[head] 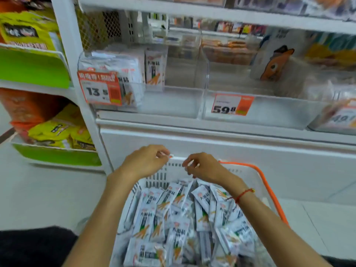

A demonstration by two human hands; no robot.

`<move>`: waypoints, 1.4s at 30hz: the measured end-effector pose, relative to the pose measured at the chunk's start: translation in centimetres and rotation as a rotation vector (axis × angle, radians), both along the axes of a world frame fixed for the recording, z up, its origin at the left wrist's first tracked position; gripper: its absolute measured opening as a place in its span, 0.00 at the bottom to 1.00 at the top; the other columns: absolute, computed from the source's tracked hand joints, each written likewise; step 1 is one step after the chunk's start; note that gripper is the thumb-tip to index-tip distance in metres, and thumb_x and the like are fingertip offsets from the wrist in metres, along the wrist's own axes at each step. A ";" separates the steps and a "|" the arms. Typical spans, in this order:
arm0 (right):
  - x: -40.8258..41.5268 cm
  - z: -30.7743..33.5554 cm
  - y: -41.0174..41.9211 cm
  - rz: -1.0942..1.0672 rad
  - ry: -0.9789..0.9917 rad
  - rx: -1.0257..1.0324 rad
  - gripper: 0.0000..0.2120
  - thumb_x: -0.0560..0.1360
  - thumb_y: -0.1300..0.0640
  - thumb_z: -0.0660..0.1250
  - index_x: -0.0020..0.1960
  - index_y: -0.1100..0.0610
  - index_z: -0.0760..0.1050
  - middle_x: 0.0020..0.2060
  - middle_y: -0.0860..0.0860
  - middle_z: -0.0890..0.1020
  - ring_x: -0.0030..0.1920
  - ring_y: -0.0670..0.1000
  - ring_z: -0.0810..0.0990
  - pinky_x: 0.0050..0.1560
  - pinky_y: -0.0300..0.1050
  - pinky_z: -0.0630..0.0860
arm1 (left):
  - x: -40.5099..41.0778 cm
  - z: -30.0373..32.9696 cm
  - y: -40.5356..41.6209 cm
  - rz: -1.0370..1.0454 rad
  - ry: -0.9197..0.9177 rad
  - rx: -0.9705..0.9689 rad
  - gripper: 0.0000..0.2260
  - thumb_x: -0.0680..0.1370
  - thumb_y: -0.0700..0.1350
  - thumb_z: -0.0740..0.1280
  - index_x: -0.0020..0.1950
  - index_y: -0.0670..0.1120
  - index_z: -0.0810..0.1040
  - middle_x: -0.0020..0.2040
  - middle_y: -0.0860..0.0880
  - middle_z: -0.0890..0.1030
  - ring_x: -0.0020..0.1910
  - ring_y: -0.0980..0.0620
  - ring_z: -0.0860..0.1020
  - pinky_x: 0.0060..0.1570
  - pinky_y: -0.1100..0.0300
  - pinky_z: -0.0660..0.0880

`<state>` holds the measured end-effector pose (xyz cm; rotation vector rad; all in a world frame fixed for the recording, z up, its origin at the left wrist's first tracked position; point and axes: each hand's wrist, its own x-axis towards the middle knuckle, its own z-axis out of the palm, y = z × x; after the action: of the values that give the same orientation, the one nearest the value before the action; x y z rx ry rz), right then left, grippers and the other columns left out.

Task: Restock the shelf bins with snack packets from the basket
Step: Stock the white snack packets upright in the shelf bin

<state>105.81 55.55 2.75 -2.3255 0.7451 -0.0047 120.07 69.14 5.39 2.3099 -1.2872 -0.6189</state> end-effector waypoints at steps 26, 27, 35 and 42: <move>-4.2 -15.6 0.9 -0.113 0.062 0.678 0.10 0.73 0.65 0.70 0.52 0.57 0.73 0.48 0.56 0.80 0.38 0.44 0.79 0.34 0.30 0.71 | -3.3 -19.2 1.8 -0.106 0.685 0.395 0.29 0.76 0.44 0.69 0.75 0.47 0.62 0.73 0.50 0.65 0.71 0.51 0.65 0.67 0.59 0.64; -4.1 -15.1 0.5 -0.148 0.002 0.719 0.09 0.73 0.66 0.70 0.50 0.57 0.73 0.49 0.57 0.81 0.37 0.42 0.79 0.35 0.31 0.71 | -3.3 -18.5 1.6 -0.127 0.754 0.346 0.25 0.78 0.45 0.67 0.73 0.47 0.64 0.71 0.51 0.68 0.70 0.53 0.67 0.66 0.60 0.65; -0.8 -16.0 0.6 -0.631 -0.194 0.761 0.12 0.77 0.57 0.66 0.58 0.61 0.76 0.39 0.54 0.80 0.35 0.48 0.78 0.37 0.39 0.77 | -1.9 -18.5 1.7 0.211 0.655 -0.004 0.10 0.81 0.45 0.60 0.61 0.46 0.74 0.48 0.49 0.77 0.43 0.55 0.75 0.40 0.65 0.69; 2.5 -20.0 1.5 -0.550 0.265 0.017 0.16 0.77 0.51 0.64 0.56 0.61 0.69 0.46 0.56 0.79 0.44 0.57 0.79 0.38 0.44 0.71 | -1.3 -20.0 1.2 0.516 0.642 -0.089 0.13 0.82 0.41 0.55 0.66 0.44 0.68 0.59 0.50 0.75 0.36 0.58 0.72 0.35 0.66 0.68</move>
<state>108.31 57.02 -17.22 -2.0560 1.4894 0.0652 118.80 70.37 -14.62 1.9930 -0.3975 -0.9739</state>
